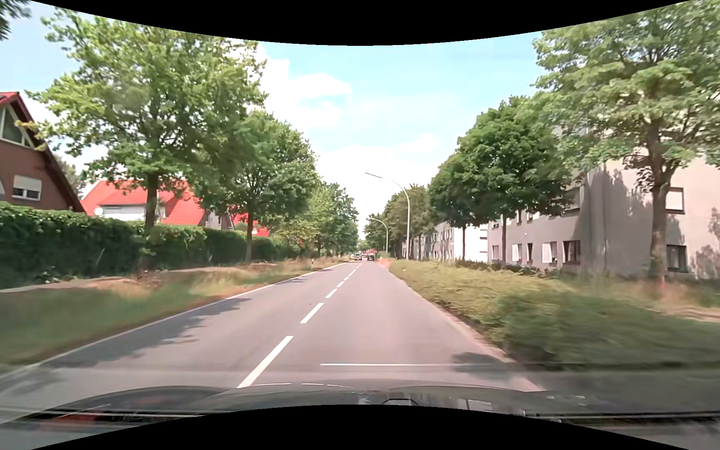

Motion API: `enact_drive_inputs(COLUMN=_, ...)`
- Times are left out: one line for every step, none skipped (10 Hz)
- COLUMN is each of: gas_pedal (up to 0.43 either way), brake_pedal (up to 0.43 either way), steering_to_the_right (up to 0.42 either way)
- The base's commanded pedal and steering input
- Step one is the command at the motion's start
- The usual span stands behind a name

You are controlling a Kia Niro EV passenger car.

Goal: Follow the waypoints while adhering to traffic rules and regulations

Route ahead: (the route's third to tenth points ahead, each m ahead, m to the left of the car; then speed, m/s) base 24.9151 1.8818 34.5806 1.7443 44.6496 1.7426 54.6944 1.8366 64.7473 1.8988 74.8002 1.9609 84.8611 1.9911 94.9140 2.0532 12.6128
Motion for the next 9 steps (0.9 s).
enact_drive_inputs(gas_pedal=0.209, brake_pedal=0.0, steering_to_the_right=0.002)
enact_drive_inputs(gas_pedal=0.209, brake_pedal=0.0, steering_to_the_right=0.002)
enact_drive_inputs(gas_pedal=0.209, brake_pedal=0.0, steering_to_the_right=0.002)
enact_drive_inputs(gas_pedal=0.209, brake_pedal=0.0, steering_to_the_right=0.002)
enact_drive_inputs(gas_pedal=0.209, brake_pedal=0.0, steering_to_the_right=0.002)
enact_drive_inputs(gas_pedal=0.209, brake_pedal=0.0, steering_to_the_right=0.001)
enact_drive_inputs(gas_pedal=0.209, brake_pedal=0.0, steering_to_the_right=0.001)
enact_drive_inputs(gas_pedal=0.209, brake_pedal=0.0, steering_to_the_right=0.001)
enact_drive_inputs(gas_pedal=0.209, brake_pedal=0.0, steering_to_the_right=0.001)
